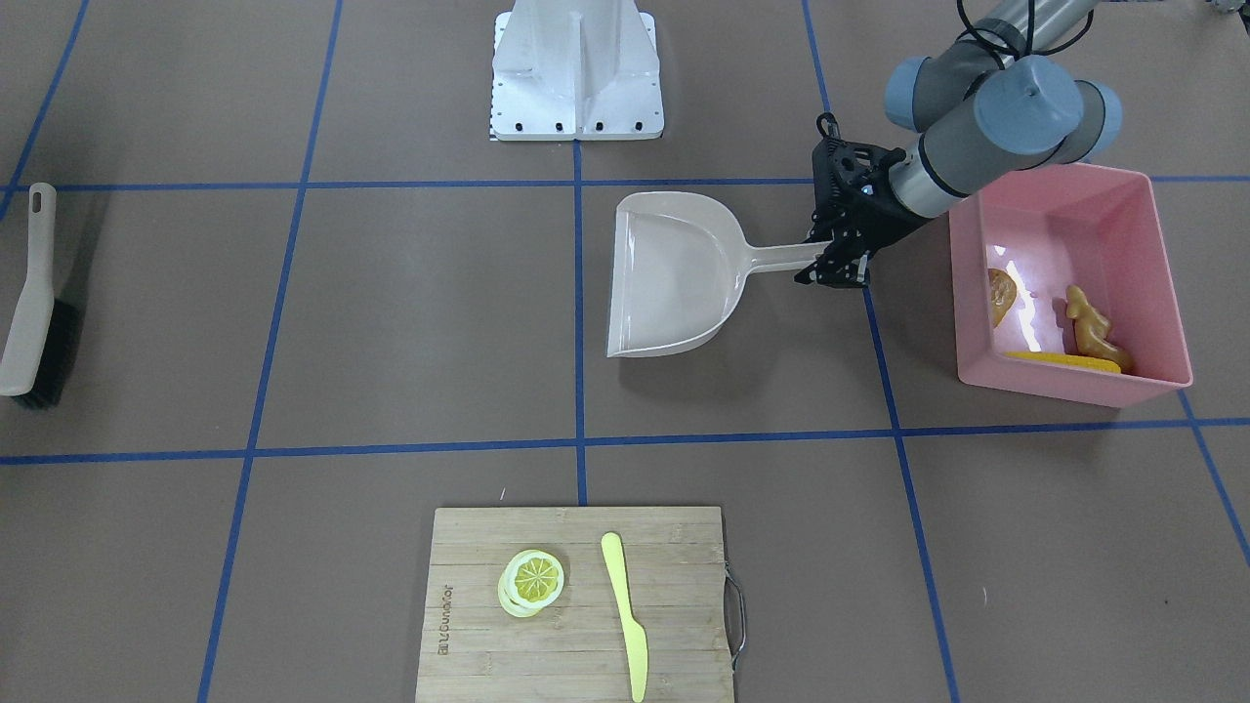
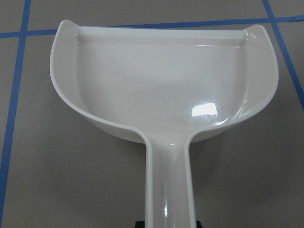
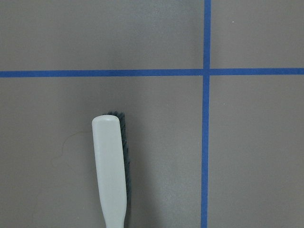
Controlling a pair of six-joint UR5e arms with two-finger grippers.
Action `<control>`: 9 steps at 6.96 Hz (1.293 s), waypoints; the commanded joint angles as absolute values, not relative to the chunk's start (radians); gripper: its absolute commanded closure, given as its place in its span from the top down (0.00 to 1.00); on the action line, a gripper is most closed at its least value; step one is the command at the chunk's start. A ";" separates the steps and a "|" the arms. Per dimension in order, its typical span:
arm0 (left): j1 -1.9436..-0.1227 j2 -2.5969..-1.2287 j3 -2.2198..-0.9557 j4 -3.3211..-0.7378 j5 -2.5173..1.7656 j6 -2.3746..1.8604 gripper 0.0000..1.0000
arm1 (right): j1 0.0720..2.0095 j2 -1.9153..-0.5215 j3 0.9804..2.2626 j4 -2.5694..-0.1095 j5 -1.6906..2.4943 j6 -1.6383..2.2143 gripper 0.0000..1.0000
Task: Sweep and dump trash into bin
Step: 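Carry the empty dustpan back and lower it onto the table with the left gripper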
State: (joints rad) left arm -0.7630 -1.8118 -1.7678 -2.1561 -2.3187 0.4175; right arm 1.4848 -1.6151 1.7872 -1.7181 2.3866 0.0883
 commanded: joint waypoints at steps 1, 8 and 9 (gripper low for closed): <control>-0.750 -1.815 -1.758 -2.158 -2.315 0.388 0.00 | 1.485 -1.615 1.784 -1.718 2.385 0.089 1.00; -0.733 -1.835 -1.738 -2.184 -2.272 0.391 0.52 | 1.486 -1.618 1.775 -1.718 2.355 0.087 1.00; -0.733 -1.835 -1.741 -2.184 -2.270 0.388 0.98 | 1.486 -1.614 1.764 -1.710 2.347 0.090 1.00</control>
